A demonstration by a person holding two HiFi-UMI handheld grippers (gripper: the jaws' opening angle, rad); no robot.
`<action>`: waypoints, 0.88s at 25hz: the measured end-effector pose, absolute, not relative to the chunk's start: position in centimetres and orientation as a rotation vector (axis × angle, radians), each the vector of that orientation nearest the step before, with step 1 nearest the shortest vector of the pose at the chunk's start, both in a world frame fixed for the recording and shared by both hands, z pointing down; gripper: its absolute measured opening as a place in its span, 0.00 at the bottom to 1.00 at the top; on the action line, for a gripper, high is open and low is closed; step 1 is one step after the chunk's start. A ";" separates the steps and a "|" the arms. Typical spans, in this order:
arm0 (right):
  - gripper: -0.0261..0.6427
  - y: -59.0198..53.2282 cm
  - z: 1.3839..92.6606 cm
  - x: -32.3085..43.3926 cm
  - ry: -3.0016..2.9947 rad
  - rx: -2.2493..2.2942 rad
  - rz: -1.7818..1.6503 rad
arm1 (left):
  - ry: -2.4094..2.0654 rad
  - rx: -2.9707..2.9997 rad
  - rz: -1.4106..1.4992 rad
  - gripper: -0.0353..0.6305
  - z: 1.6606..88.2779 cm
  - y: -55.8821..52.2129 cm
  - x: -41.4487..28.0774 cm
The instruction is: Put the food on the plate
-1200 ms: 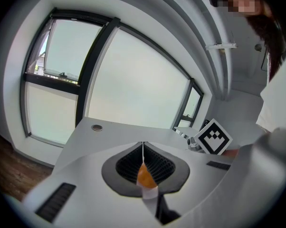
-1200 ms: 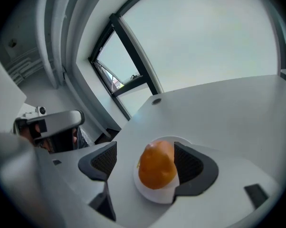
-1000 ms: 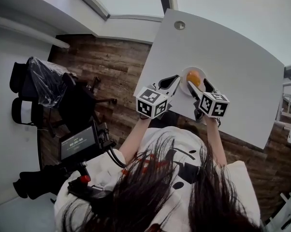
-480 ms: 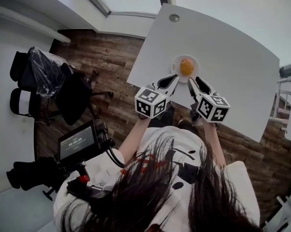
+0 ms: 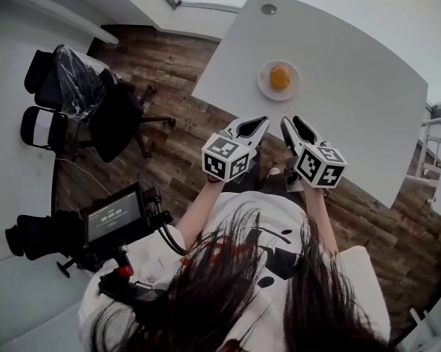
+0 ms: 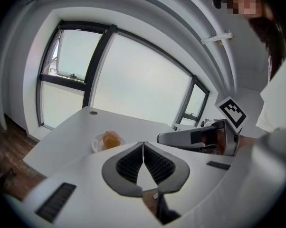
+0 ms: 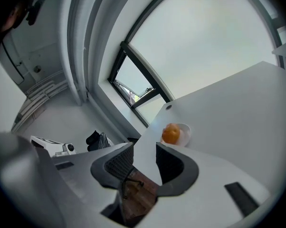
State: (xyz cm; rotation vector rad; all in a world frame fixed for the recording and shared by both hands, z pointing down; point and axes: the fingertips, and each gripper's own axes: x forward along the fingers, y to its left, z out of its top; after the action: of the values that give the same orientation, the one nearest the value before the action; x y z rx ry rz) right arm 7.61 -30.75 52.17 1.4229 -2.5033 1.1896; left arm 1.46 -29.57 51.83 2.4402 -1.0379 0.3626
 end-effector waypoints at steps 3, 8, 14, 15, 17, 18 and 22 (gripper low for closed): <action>0.27 -29.8 52.3 7.6 -2.511 1.417 1.218 | -1.057 2.429 0.384 0.06 52.0 -28.4 1.2; 0.27 -28.3 51.5 6.1 -2.519 1.419 1.221 | -1.069 2.415 0.398 0.06 51.6 -26.3 -0.7; 0.27 -27.5 52.0 5.7 -2.510 1.426 1.233 | -1.059 2.406 0.415 0.06 52.3 -24.8 -1.5; 0.27 -27.2 52.0 5.4 -2.508 1.431 1.232 | -1.057 2.408 0.417 0.06 52.4 -24.5 -1.9; 0.27 -26.2 52.0 4.6 -2.500 1.442 1.232 | -1.051 2.411 0.413 0.06 52.4 -23.4 -2.8; 0.27 -25.7 52.1 4.3 -2.493 1.448 1.234 | -1.048 2.410 0.407 0.06 52.5 -22.9 -3.2; 0.27 -24.1 53.0 3.4 -2.469 1.490 1.241 | -1.039 2.415 0.398 0.06 53.3 -21.5 -4.6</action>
State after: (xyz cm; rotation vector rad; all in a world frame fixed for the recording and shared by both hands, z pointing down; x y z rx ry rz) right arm 3.41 -24.11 53.02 1.4897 -2.4687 1.2412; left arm -4.59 -21.52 53.31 2.4147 -1.0393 0.3983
